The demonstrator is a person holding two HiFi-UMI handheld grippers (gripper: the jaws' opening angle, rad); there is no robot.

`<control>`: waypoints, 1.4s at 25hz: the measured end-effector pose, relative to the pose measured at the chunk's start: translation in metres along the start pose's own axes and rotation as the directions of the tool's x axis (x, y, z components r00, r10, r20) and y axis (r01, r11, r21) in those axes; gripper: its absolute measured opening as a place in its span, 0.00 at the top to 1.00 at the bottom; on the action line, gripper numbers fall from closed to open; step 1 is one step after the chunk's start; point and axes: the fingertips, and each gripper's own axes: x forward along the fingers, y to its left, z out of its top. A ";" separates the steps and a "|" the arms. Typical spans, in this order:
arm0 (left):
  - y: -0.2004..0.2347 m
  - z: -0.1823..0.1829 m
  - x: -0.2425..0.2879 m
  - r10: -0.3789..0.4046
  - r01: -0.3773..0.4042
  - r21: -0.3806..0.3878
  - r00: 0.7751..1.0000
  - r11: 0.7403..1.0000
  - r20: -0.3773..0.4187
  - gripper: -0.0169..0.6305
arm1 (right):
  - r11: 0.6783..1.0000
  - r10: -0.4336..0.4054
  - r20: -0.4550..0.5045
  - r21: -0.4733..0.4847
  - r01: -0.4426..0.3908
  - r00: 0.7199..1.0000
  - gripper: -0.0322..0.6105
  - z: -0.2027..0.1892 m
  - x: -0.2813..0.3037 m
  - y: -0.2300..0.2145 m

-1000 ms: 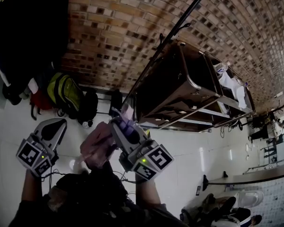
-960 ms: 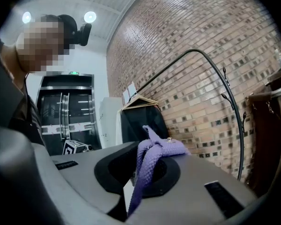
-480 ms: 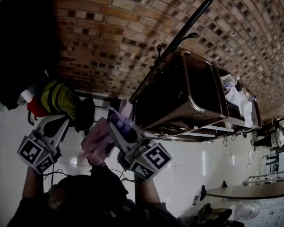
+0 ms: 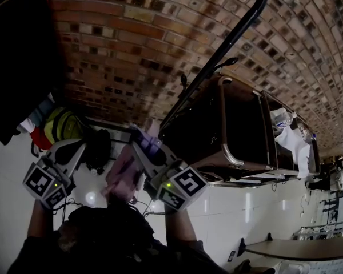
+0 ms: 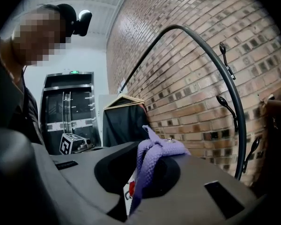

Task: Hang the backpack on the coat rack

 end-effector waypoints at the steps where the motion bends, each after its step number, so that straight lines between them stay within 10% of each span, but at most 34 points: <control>1: 0.001 0.001 0.010 0.002 -0.002 0.000 1.000 1.000 -0.001 0.92 | 1.000 0.005 -0.001 0.001 -0.005 1.000 0.95 0.004 0.002 -0.010; 35: 0.109 0.059 0.247 -0.133 0.132 0.027 0.991 0.991 0.030 0.92 | 0.999 -0.037 0.080 -0.017 0.039 0.996 0.95 0.146 0.091 -0.211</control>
